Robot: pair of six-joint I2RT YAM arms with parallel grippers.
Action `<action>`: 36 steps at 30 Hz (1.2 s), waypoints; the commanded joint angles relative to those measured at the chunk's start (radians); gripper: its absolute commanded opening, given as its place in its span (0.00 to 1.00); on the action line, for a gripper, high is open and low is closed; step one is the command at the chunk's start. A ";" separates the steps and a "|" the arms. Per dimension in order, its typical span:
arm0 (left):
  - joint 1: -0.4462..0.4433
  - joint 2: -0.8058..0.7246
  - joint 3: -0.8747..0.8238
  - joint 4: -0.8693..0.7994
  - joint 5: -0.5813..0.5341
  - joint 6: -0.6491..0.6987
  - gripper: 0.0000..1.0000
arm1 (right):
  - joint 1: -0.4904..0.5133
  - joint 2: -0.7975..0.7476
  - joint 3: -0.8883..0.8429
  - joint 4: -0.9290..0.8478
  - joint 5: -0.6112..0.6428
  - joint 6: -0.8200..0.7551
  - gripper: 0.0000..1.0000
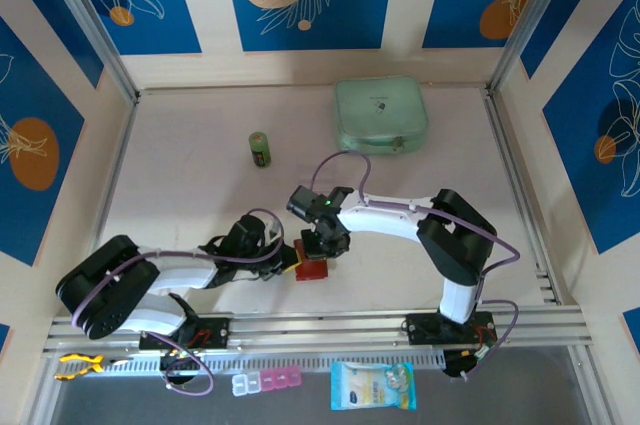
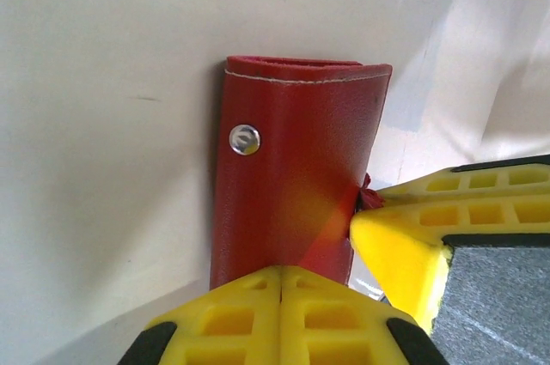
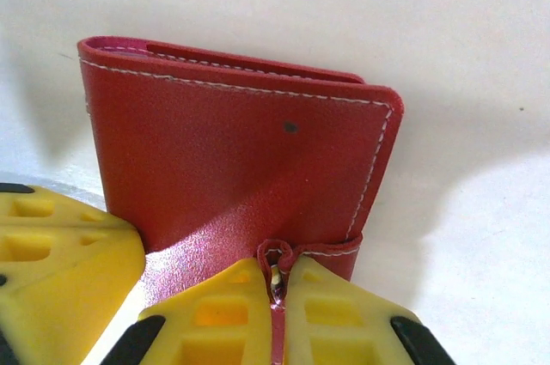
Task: Take the credit cards out of the card holder
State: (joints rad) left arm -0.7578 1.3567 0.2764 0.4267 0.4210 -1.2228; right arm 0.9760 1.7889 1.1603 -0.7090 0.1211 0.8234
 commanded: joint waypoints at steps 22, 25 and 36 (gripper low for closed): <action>-0.009 -0.052 0.030 -0.272 -0.049 0.042 0.00 | -0.067 -0.121 -0.119 -0.016 0.010 0.022 0.18; -0.009 -0.055 0.049 -0.273 -0.038 0.047 0.00 | -0.068 -0.112 -0.109 -0.023 0.015 0.017 0.26; -0.009 -0.070 0.079 -0.308 -0.024 0.057 0.00 | -0.077 -0.063 -0.102 0.010 -0.001 0.011 0.32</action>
State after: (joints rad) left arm -0.7578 1.3010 0.3435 0.1947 0.3889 -1.1946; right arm 0.9062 1.7016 1.0412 -0.6964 0.1310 0.8379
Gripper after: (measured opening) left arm 0.044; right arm 0.329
